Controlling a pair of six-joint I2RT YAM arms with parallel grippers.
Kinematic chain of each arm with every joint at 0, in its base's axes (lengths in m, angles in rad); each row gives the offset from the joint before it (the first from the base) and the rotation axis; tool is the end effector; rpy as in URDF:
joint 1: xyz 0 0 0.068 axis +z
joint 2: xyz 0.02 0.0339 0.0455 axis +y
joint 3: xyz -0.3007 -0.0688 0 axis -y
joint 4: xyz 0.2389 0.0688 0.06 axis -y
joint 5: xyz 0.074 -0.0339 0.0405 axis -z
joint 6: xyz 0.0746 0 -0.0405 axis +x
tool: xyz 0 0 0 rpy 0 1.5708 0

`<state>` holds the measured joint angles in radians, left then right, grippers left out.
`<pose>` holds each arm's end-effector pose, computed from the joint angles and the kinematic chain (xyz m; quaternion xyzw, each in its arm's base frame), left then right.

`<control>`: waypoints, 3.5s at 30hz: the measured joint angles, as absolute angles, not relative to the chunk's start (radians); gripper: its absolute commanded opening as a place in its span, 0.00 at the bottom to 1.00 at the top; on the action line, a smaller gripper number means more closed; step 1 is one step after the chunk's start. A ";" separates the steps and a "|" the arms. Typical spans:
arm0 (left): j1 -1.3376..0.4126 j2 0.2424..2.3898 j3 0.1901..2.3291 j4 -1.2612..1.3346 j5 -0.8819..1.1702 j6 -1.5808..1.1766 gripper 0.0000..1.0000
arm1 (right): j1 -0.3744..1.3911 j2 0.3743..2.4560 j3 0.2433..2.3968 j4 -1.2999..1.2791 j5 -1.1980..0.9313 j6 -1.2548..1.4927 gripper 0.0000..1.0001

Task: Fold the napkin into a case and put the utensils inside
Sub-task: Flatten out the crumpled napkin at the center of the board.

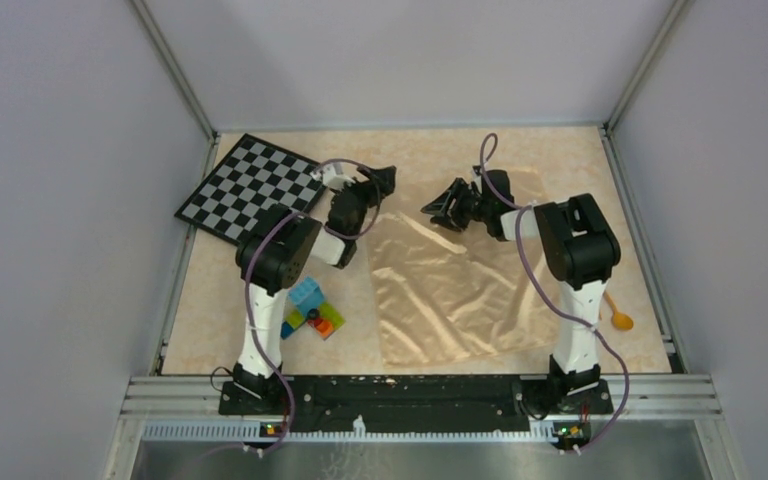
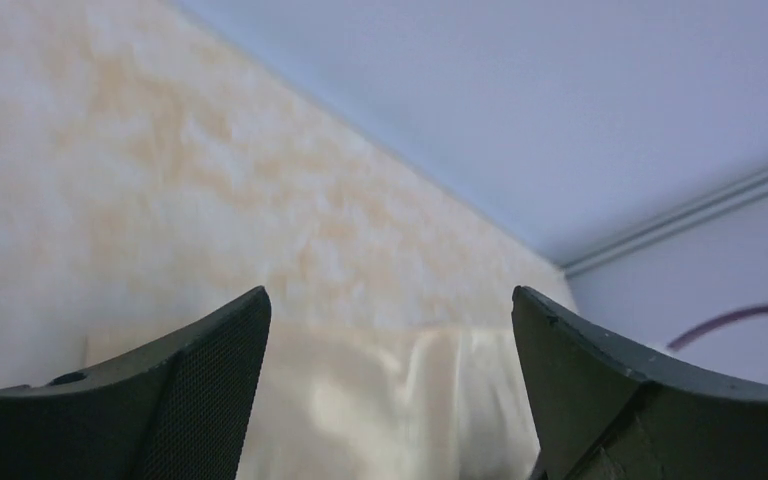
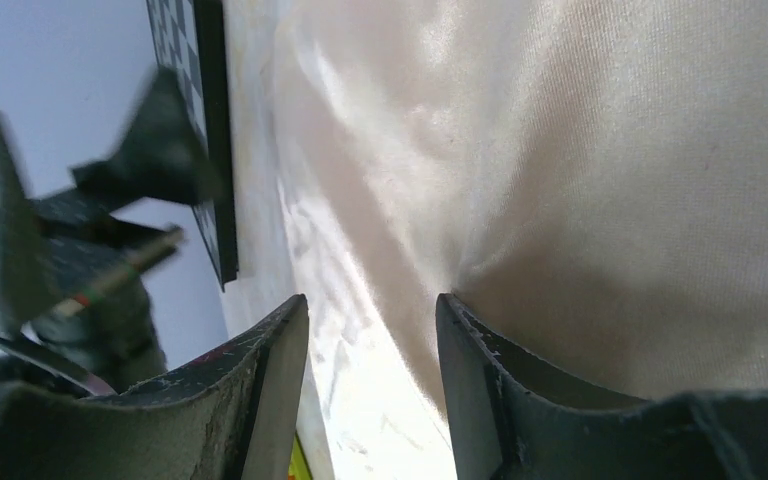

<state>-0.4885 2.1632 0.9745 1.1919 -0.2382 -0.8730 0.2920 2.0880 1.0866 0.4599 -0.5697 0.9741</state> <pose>0.4314 -0.2093 0.1641 -0.2165 0.6720 -0.3774 0.5993 0.4340 0.1725 0.1355 0.1491 0.8335 0.4767 0.2361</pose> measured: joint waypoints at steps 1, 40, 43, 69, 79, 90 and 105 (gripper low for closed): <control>-0.460 2.163 0.986 1.221 -0.221 -0.863 0.95 | 0.292 2.087 1.087 0.456 -0.570 0.971 0.51; -0.590 0.782 0.594 -0.030 0.456 -0.659 0.99 | 0.560 1.657 0.935 -0.311 0.084 0.456 0.52; -0.590 0.805 0.594 -0.038 0.456 -0.659 0.99 | 0.583 1.676 0.944 -0.274 0.086 0.495 0.52; -0.590 1.451 0.677 0.107 0.455 -0.550 0.98 | 0.408 1.562 0.948 -0.288 -0.014 0.546 0.52; -0.590 1.581 0.691 0.188 0.432 -0.554 0.98 | 0.250 1.542 0.826 -0.265 -0.028 0.540 0.50; -0.585 1.748 0.873 0.187 0.429 -0.535 0.98 | 0.160 1.642 0.894 -0.214 -0.062 0.488 0.56; -0.556 1.462 0.829 0.017 0.483 -0.519 0.99 | 0.076 1.334 0.914 -0.546 0.112 0.553 0.70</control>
